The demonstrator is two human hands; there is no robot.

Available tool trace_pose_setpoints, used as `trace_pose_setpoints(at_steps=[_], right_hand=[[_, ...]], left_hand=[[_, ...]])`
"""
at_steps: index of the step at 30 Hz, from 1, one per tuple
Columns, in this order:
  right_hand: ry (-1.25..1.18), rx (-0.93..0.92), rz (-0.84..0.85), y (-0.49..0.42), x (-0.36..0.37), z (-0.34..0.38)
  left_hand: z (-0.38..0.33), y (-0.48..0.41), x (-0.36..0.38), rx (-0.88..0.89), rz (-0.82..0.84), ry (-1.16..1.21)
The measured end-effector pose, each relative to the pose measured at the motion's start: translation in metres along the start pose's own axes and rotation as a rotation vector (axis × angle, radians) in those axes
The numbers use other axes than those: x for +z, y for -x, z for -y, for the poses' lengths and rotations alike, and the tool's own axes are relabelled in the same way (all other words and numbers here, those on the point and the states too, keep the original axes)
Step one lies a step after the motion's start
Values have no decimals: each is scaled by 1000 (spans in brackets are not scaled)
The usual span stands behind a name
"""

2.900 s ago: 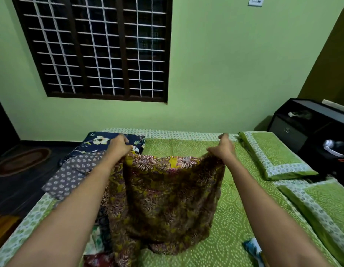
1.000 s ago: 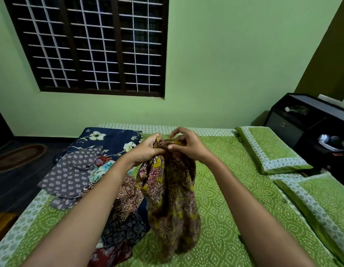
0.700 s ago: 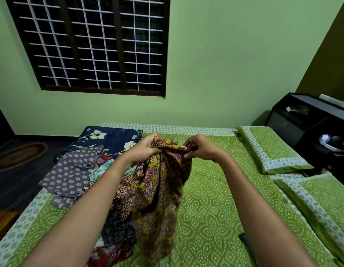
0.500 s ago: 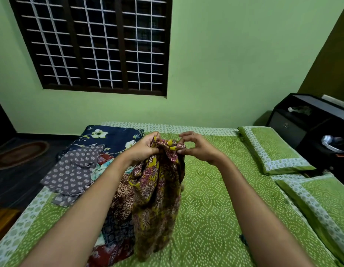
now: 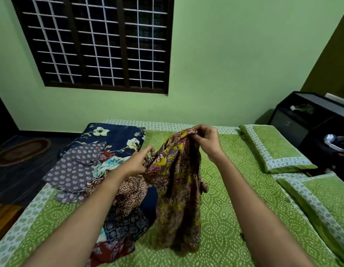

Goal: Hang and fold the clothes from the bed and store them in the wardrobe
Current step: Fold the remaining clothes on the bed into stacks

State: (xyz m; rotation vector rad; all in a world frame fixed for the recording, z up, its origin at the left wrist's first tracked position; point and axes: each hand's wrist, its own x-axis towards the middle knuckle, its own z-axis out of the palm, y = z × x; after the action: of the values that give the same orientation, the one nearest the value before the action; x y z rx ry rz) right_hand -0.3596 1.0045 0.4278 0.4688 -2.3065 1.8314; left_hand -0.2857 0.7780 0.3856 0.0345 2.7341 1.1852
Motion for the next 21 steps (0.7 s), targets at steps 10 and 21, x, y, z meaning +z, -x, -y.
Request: trace_pose_setpoints(at_steps=[10,21], right_hand=[[198,-138,-317,0,-24,-7],[520,-79,-149,0,-37,-5]], left_hand=[[-37,-11,-54,267,-363,169],[-20,-12,-53,185,-131,12]])
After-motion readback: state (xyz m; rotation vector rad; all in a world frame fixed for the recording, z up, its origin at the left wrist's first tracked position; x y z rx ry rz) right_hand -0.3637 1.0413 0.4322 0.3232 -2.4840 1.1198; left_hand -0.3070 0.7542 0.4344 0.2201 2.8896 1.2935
